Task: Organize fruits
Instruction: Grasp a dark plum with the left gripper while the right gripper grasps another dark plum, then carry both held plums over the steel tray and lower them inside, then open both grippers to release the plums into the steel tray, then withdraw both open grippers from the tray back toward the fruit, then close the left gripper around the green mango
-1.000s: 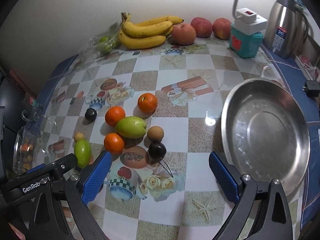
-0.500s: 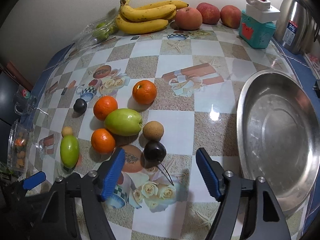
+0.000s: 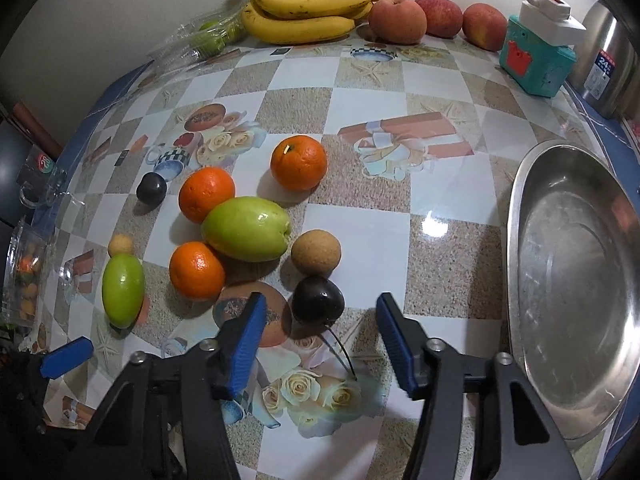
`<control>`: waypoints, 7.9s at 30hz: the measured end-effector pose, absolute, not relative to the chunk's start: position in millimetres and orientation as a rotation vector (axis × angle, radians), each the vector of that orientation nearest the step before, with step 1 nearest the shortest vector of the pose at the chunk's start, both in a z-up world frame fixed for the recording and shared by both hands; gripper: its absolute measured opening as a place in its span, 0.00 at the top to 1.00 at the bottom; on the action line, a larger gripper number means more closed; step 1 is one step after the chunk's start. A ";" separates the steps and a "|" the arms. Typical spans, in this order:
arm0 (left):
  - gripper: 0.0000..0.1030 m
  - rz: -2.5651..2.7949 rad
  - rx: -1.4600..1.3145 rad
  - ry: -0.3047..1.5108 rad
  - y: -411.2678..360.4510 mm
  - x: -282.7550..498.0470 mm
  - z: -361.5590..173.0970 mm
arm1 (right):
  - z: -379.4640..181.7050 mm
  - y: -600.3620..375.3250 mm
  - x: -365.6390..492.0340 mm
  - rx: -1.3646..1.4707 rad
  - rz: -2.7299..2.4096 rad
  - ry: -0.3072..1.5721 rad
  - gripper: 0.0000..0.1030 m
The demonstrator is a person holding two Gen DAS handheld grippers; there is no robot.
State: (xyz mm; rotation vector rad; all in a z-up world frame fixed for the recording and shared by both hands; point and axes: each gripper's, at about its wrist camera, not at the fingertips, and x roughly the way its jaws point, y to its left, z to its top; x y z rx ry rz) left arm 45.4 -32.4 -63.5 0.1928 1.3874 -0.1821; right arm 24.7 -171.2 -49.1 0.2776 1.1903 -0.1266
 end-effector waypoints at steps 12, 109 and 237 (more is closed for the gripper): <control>0.50 -0.233 0.139 1.399 -23.7 48.7 -72.1 | -51.4 -170.9 26.9 0.276 -0.128 1.189 0.58; 0.72 -0.698 0.240 1.200 -269.8 50.3 -37.1 | -35.7 -380.1 -88.9 0.775 -0.747 1.023 0.73; 0.01 -0.090 -0.118 1.322 45.0 104.5 -28.7 | -26.1 -168.9 36.1 0.391 -0.140 1.094 0.00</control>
